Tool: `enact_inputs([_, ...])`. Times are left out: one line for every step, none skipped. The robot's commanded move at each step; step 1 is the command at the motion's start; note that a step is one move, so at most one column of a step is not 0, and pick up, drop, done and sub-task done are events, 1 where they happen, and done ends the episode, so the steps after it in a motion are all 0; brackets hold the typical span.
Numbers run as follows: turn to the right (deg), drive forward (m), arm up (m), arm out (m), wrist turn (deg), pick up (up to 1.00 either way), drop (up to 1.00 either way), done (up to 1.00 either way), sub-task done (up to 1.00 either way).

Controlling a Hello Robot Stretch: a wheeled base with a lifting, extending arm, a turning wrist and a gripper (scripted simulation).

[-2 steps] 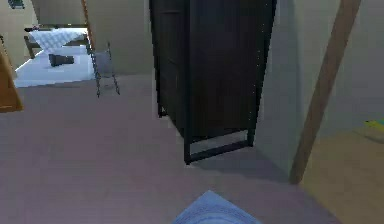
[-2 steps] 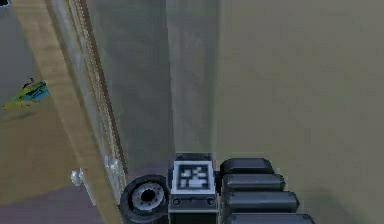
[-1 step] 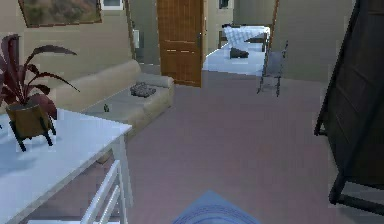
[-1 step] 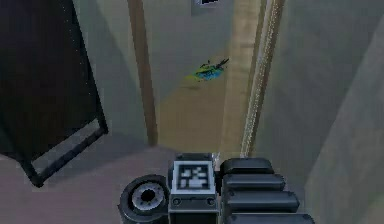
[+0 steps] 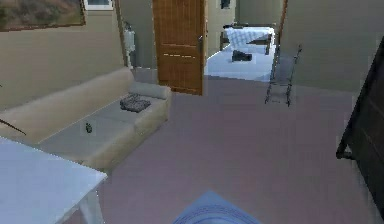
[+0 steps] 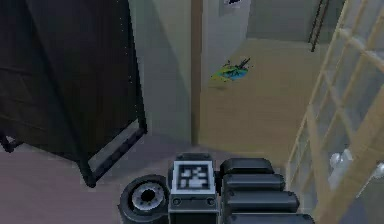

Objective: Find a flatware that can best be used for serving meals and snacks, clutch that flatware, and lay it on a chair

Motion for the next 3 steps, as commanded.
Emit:
enact_inputs([-12.0,0.0,0.0,0.0,0.0,0.0,0.0,0.0,0.0])
enact_inputs([0.0,0.5,0.0,0.0,0.0,0.0,0.0,0.0,0.0])
enact_inputs([0.0,0.5,0.0,0.0,0.0,0.0,0.0,0.0,0.0])
